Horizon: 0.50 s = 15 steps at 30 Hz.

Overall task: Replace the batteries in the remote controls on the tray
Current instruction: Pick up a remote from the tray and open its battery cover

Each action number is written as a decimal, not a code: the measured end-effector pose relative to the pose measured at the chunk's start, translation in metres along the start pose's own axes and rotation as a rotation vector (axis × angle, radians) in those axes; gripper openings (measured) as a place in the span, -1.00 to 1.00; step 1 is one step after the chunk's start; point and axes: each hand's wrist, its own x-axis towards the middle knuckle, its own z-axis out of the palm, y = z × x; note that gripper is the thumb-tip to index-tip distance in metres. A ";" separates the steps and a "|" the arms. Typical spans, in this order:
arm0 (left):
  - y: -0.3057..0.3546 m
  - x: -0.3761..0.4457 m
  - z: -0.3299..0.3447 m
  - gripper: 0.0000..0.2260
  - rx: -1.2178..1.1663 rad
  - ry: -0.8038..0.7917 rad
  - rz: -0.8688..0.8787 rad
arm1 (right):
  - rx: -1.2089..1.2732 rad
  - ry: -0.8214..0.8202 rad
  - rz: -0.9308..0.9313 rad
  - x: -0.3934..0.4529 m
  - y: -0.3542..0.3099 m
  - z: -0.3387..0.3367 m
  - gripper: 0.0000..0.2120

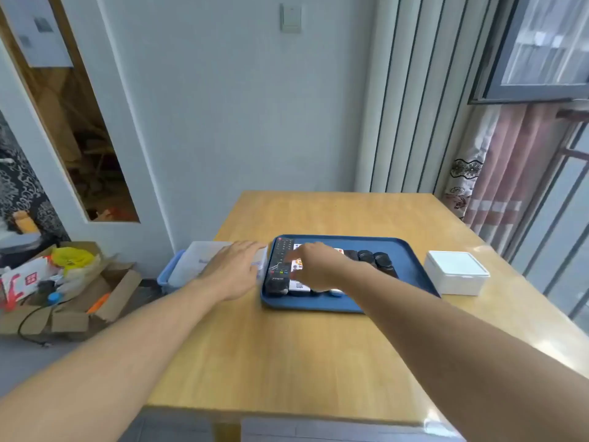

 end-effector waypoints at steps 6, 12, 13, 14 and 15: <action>-0.022 0.019 0.033 -0.60 -0.003 0.077 -0.050 | -0.160 -0.069 -0.113 0.030 0.004 0.051 -0.43; -0.033 0.027 0.043 -0.65 -0.095 0.106 -0.119 | -0.149 0.036 -0.150 0.033 -0.005 0.063 -0.61; -0.034 0.027 0.046 -0.65 -0.098 0.109 -0.120 | -0.138 0.059 -0.144 0.032 -0.007 0.062 -0.65; -0.034 0.028 0.048 -0.65 -0.100 0.110 -0.119 | -0.130 0.087 -0.126 0.030 -0.010 0.061 -0.66; -0.034 0.028 0.049 -0.65 -0.103 0.105 -0.120 | -0.121 0.123 -0.094 0.029 -0.013 0.060 -0.65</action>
